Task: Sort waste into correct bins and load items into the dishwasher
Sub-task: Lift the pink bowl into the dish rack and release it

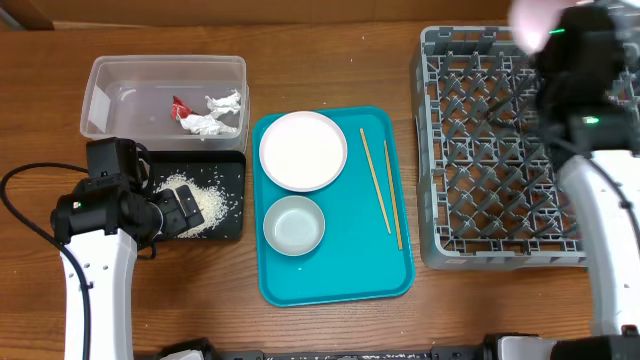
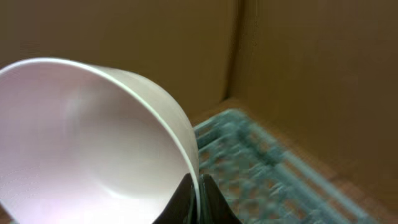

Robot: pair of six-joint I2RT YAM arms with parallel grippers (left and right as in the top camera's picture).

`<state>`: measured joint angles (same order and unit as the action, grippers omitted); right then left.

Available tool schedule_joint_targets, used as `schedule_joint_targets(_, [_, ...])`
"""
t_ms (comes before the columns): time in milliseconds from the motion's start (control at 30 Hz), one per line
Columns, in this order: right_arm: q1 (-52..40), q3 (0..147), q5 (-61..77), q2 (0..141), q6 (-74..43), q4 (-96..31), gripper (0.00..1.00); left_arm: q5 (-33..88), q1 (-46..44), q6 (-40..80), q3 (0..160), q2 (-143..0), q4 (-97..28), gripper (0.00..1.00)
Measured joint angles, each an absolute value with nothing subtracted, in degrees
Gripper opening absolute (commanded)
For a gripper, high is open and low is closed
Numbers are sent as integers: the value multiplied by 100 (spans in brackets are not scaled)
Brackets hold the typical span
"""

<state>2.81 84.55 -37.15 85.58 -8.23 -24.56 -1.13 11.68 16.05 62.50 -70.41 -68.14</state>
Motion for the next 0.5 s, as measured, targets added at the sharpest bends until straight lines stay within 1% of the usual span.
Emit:
schedule_joint_targets(67, [683, 8455, -3795, 8628, -526, -2152, 4, -113, 1168, 1605, 6250, -7041, -6818, 100])
schedule_joint_targets(167, [1052, 8455, -3833, 8823, 56, -1612, 4, -110, 1168, 1605, 6250, -7041, -6823, 100])
schedule_joint_targets(233, [1367, 8462, -3887, 9135, 729, -1173, 4, -113, 1168, 1605, 6250, -7041, -6823, 100])
schedule_joint_targets(333, [1656, 8462, -4047, 9603, 1885, -834, 4, -110, 1168, 1605, 6250, -7041, -6820, 100])
schedule_joint_targets(400, [1809, 8462, -4375, 10040, 2506, -755, 4, -113, 1168, 1605, 6250, -7041, -6818, 100])
schedule_joint_targets(500, [1881, 8462, -4786, 10420, 2683, -886, 4, -113, 1168, 1605, 6250, -7041, -6818, 100])
